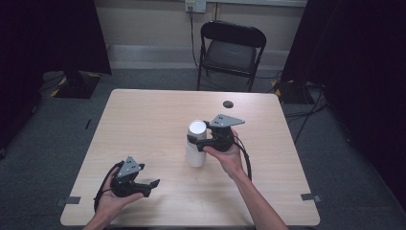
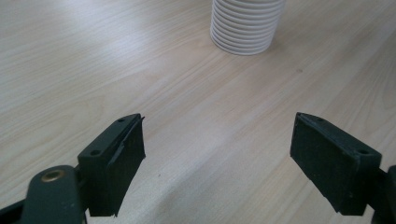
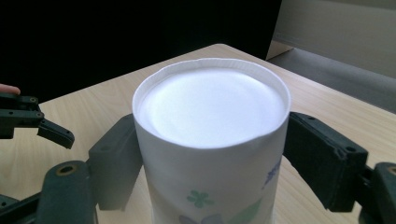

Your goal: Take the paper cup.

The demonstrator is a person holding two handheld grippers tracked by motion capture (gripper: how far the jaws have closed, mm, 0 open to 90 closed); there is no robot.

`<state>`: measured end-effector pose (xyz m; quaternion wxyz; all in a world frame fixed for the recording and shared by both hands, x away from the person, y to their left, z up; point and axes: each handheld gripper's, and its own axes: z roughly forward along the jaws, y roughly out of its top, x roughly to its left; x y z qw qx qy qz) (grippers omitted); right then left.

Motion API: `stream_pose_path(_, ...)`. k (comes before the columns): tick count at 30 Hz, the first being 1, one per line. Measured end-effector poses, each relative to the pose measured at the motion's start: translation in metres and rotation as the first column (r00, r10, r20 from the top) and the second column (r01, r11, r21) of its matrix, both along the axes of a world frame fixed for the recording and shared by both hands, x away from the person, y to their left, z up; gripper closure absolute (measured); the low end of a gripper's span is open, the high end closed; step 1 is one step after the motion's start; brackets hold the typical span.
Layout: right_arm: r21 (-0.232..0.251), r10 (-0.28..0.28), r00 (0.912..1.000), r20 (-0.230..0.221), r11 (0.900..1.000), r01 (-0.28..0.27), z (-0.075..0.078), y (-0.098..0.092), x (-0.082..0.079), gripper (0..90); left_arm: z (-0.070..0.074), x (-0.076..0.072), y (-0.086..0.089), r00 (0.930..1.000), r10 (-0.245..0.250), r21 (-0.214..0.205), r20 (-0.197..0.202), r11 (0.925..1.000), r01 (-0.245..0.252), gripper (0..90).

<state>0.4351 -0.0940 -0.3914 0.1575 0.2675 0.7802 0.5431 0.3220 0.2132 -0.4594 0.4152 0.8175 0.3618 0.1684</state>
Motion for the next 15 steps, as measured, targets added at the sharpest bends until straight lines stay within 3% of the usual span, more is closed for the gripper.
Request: stream_pose_path(15,-0.014,0.015,0.9998,-0.011,0.9998,-0.015,-0.0045,0.0034,0.0043,28.1,-0.0015,0.0021,0.0016,0.9997,0.020,0.001,-0.010,0.9998,-0.020,17.3)
